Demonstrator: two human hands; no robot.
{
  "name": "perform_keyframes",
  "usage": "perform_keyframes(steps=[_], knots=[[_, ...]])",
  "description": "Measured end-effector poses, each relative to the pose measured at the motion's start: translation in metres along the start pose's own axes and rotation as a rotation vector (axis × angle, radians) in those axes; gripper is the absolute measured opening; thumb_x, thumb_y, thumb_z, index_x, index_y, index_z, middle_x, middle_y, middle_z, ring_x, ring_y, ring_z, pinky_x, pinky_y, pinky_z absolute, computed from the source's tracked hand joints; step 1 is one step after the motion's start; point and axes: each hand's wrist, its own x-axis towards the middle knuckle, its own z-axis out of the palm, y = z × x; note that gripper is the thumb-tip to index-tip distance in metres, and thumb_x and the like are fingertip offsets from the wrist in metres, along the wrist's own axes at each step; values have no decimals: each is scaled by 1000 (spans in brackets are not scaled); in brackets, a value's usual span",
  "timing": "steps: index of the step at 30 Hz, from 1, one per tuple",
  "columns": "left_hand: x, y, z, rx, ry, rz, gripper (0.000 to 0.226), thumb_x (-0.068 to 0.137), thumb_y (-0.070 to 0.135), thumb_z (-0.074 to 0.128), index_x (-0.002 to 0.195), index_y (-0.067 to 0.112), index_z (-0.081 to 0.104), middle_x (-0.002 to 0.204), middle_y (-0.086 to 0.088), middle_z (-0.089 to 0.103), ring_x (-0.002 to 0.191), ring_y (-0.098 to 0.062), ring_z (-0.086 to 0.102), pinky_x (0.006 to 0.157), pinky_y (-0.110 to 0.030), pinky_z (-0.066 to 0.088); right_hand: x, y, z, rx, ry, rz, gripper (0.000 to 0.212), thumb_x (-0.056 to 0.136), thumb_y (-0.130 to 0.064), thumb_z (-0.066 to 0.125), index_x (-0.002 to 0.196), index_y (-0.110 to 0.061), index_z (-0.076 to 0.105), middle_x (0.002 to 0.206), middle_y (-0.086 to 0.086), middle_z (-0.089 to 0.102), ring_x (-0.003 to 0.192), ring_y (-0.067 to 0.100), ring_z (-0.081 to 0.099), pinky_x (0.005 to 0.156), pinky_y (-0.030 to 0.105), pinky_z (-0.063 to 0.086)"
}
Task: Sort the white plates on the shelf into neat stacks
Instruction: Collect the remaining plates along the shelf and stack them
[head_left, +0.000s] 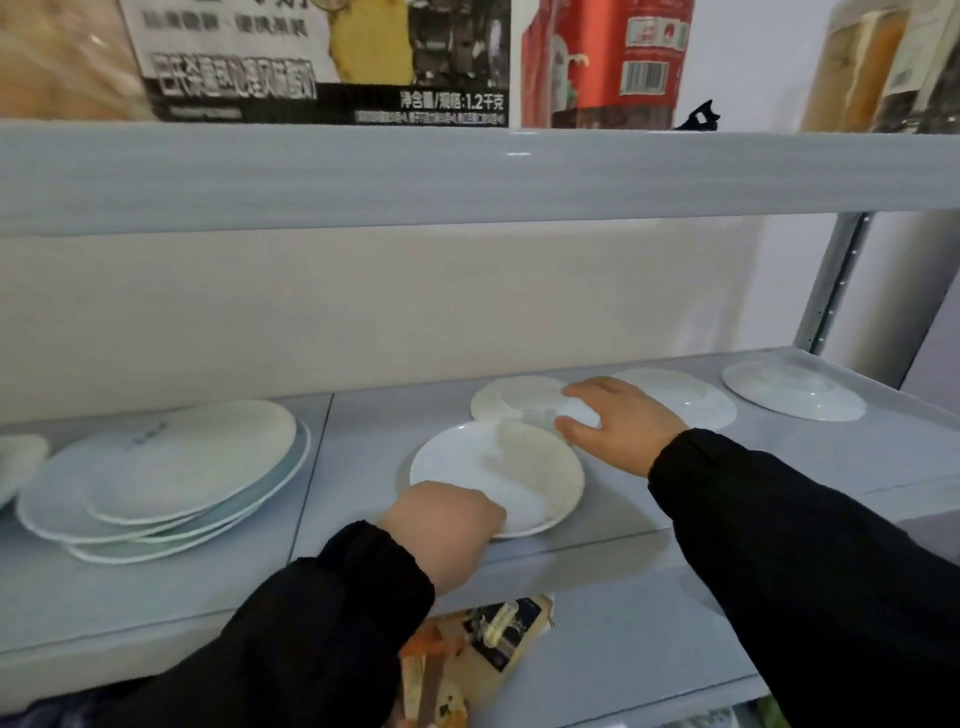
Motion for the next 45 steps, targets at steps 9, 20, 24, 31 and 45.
perform_keyframes(steps=[9,20,24,31,45], knots=[[-44,-66,14,-107,-10,-185,45,95,11,38,136,22,52,140,0,55,119,-26,56,98,-41,47,33,-53,42,-9,-61,-58,83,76,-78,32,143,-31,46,150,-1,44,138,19,38,114,37,30],[-37,-66,14,-45,-16,-226,49,94,-1,36,139,14,45,142,-6,49,127,-26,49,103,-42,43,38,-42,59,-40,-96,-35,71,90,-63,48,152,-31,33,161,1,27,148,17,23,118,34,20],[-33,-66,14,-24,-38,-275,50,94,-2,36,141,13,41,144,-7,46,129,-26,47,105,-41,42,43,-34,55,-80,-153,-43,75,91,-59,48,156,-33,21,165,-2,12,152,19,6,121,35,13],[-26,-50,2,-105,98,-296,60,102,38,35,156,20,18,161,1,24,151,-19,11,121,-32,9,51,-4,57,-161,-332,-60,96,86,-75,41,159,-25,3,166,-5,1,152,14,-4,122,36,10],[25,13,-25,-146,205,-426,62,100,49,38,154,23,26,155,1,36,143,-16,30,114,-29,25,-26,43,8,-188,-337,-340,96,78,-85,38,156,-32,22,162,-10,21,149,8,19,118,29,23]])
